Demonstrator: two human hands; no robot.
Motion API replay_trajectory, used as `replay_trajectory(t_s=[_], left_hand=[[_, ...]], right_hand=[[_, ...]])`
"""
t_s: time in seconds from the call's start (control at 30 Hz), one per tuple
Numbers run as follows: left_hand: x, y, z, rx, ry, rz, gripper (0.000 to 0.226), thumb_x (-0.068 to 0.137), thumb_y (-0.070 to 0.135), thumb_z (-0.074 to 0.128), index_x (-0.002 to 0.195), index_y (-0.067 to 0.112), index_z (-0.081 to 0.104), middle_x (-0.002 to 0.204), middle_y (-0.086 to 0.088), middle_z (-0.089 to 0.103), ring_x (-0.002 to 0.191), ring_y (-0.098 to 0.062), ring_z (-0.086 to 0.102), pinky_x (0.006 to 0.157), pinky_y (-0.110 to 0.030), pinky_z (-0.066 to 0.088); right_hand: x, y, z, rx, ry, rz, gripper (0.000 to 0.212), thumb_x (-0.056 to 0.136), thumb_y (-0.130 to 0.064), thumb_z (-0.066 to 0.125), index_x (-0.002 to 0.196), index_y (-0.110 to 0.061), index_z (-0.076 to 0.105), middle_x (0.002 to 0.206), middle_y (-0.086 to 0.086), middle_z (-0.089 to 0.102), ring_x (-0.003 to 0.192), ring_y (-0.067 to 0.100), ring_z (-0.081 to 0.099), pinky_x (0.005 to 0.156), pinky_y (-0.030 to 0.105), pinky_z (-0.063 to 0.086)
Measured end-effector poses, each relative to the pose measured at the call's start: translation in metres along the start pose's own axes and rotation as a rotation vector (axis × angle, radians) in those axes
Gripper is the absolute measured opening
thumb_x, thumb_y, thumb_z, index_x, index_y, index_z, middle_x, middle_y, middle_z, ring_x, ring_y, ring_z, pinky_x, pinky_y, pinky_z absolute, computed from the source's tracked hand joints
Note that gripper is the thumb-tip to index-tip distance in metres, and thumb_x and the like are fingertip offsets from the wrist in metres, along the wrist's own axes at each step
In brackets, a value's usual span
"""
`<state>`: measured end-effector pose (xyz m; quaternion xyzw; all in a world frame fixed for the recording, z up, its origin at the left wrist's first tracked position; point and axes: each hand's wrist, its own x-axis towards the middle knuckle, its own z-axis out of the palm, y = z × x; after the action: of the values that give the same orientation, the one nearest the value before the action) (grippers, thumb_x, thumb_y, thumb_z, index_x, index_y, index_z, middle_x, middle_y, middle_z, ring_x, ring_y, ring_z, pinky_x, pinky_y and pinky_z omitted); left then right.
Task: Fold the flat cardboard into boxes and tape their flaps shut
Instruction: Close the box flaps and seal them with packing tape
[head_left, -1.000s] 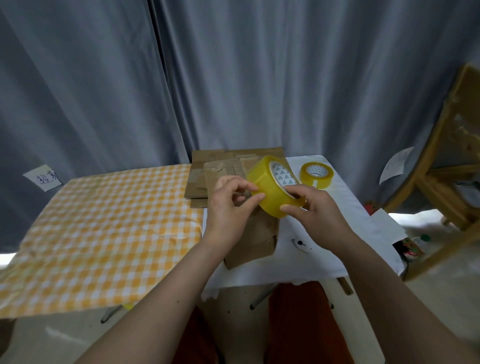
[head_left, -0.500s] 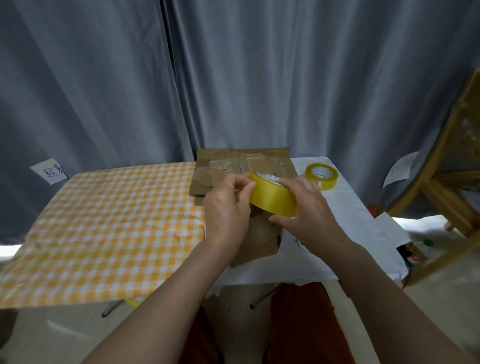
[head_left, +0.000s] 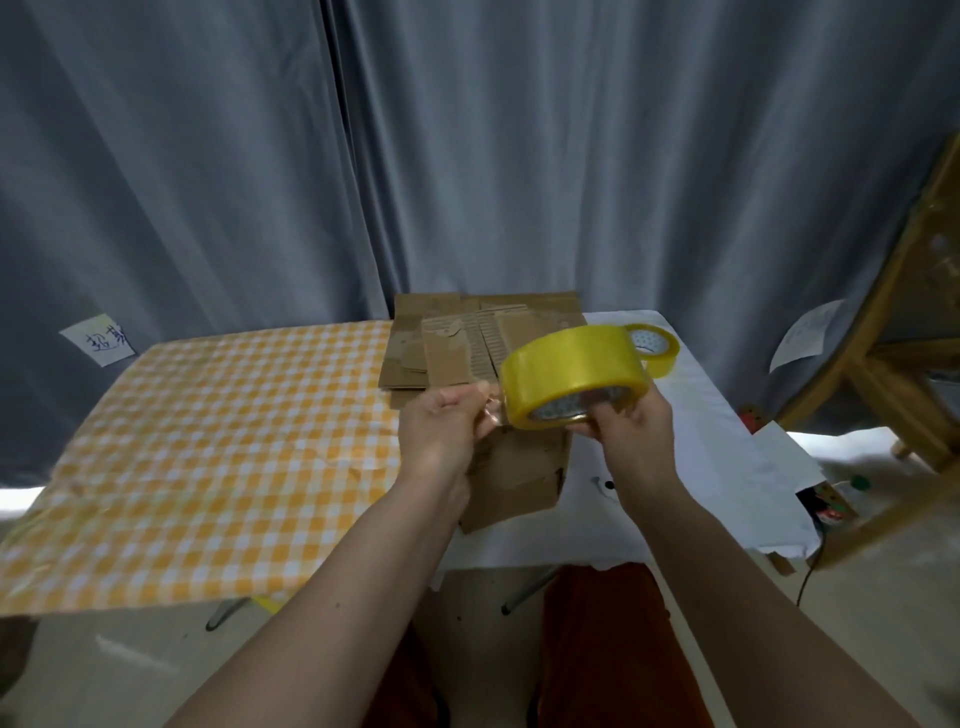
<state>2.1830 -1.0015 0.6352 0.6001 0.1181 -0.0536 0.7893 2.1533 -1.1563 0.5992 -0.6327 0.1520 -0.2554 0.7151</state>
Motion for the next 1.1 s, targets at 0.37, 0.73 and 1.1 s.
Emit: replay_trajectory(t_s=[0.37,0.73,1.1], left_hand=[[0.015,-0.018,-0.033,0.167,0.17,-0.077,0.01,0.092,0.019,0.063,0.086,0.014,0.057,0.086,0.007,0.056,0.081,-0.006,0.051,0.083,-0.032,0.042],[0.01,-0.032,-0.035,0.143,0.169,-0.06,0.018,0.094,0.021,0.06,0.078,0.016,0.056,0.079,0.003,0.06,0.076,-0.012,0.055,0.068,-0.026,0.044],[0.005,-0.038,-0.03,0.082,0.128,-0.043,0.018,0.093,0.022,0.062,0.076,0.017,0.059,0.065,0.01,0.059,0.06,-0.002,0.054,0.05,-0.013,0.042]], right_hand=[[0.014,0.021,-0.025,-0.519,0.135,-0.151,0.032,0.089,-0.007,0.055,0.12,-0.014,0.057,0.107,0.008,0.043,0.105,0.028,0.05,0.096,0.04,0.043],[0.01,0.02,-0.03,-0.382,0.034,-0.187,0.052,0.09,0.001,0.05,0.131,-0.027,0.039,0.099,-0.022,0.052,0.091,0.0,0.057,0.073,0.02,0.049],[0.011,0.026,-0.026,-0.178,0.177,0.018,0.021,0.095,-0.02,0.05,0.114,-0.025,0.055,0.106,0.006,0.063,0.094,0.023,0.064,0.064,0.04,0.059]])
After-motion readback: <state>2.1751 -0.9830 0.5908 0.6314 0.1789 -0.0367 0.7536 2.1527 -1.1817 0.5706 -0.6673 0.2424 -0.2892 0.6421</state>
